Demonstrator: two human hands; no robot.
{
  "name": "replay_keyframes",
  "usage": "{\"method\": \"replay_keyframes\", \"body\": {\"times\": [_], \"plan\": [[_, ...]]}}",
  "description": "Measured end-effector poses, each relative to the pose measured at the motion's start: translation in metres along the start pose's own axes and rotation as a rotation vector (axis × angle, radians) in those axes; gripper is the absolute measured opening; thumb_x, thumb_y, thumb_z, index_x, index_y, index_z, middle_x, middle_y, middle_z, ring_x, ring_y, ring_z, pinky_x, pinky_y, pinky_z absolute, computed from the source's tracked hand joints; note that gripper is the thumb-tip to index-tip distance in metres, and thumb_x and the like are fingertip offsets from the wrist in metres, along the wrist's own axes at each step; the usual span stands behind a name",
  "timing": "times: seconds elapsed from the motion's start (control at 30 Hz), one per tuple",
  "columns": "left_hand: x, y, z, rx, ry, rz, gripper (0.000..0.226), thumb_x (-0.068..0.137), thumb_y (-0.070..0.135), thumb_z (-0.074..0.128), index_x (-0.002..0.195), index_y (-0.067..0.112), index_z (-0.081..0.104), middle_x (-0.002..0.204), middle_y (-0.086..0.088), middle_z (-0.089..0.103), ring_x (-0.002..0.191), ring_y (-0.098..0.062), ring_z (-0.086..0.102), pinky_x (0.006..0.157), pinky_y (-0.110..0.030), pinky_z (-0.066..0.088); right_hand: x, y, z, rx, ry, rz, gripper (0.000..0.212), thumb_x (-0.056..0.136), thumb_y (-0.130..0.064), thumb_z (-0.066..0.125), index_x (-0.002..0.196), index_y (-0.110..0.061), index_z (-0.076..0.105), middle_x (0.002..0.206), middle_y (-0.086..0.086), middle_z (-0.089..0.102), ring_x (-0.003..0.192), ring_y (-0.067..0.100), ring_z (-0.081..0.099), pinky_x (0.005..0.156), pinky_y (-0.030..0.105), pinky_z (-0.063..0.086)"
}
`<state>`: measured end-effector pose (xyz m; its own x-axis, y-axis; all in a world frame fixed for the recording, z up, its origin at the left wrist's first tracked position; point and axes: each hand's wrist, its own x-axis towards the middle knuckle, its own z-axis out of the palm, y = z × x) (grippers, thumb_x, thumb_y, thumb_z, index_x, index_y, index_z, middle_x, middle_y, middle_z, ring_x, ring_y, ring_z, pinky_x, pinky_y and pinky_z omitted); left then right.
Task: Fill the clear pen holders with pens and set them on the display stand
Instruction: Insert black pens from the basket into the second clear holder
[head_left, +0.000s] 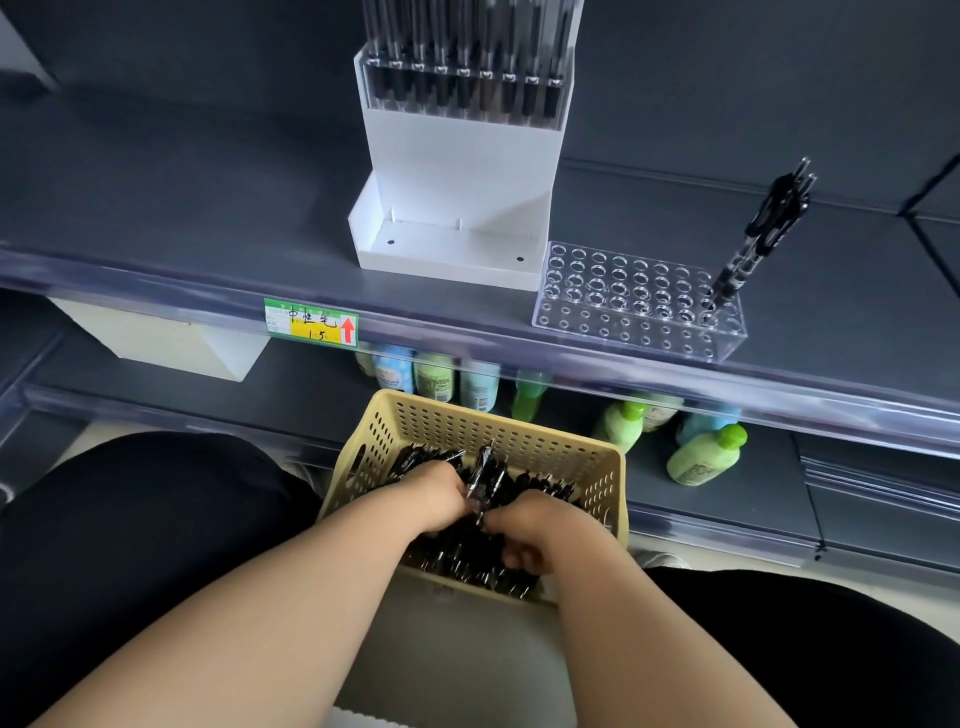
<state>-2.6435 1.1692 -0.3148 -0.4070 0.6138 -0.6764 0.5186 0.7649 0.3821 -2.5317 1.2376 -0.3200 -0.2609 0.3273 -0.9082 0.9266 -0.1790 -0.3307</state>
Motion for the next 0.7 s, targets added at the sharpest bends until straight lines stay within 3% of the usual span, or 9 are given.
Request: {"method": "replay_keyframes", "body": {"times": [0.2,0.33,0.43,0.57,0.7], "plan": [[-0.011,-0.005,-0.002,-0.115,0.089,0.045,0.028,0.085,0.028,0.067,0.11,0.014,0.062,0.11,-0.005,0.064,0.096,-0.025,0.062,0.087,-0.034,0.052,-0.016,-0.001,-0.002,0.049,0.01,-0.049,0.01,0.09,-0.017,0.052,0.085,-0.01,0.048,0.064,0.004,0.051,0.051,0.013,0.05,0.046,0.021,0.038],[-0.019,-0.006,0.001,-0.238,0.129,0.074,0.021,0.082,0.023,0.07,0.098,0.019,0.057,0.101,-0.004,0.064,0.09,-0.023,0.062,0.084,-0.039,0.054,-0.029,-0.003,0.0,0.078,0.119,-0.171,0.012,0.09,-0.017,0.054,0.082,-0.009,0.051,0.061,0.005,0.054,0.047,0.012,0.05,0.044,0.022,0.04],[-0.024,-0.006,0.001,-0.302,0.151,0.104,0.023,0.083,0.019,0.069,0.101,0.015,0.056,0.093,0.0,0.06,0.09,-0.024,0.062,0.085,-0.042,0.054,-0.038,-0.003,0.0,0.078,0.232,-0.257,0.012,0.09,-0.02,0.05,0.083,-0.01,0.051,0.061,0.006,0.058,0.04,0.012,0.047,0.039,0.018,0.036],[-0.028,-0.005,-0.003,-0.354,0.186,0.136,0.02,0.083,0.02,0.069,0.096,0.019,0.053,0.09,0.004,0.059,0.089,-0.02,0.062,0.083,-0.036,0.053,-0.046,-0.004,-0.002,0.128,0.309,-0.324,0.011,0.09,-0.02,0.047,0.096,-0.011,0.049,0.065,0.007,0.062,0.04,0.013,0.048,0.041,0.018,0.037],[-0.032,-0.004,-0.007,-0.373,0.249,0.155,0.018,0.085,0.024,0.066,0.098,0.02,0.054,0.094,0.006,0.061,0.082,-0.016,0.061,0.071,-0.025,0.045,-0.044,-0.005,-0.001,0.137,0.369,-0.367,0.019,0.09,-0.021,0.048,0.105,-0.01,0.05,0.067,0.005,0.063,0.044,0.009,0.052,0.047,0.021,0.041]]}}
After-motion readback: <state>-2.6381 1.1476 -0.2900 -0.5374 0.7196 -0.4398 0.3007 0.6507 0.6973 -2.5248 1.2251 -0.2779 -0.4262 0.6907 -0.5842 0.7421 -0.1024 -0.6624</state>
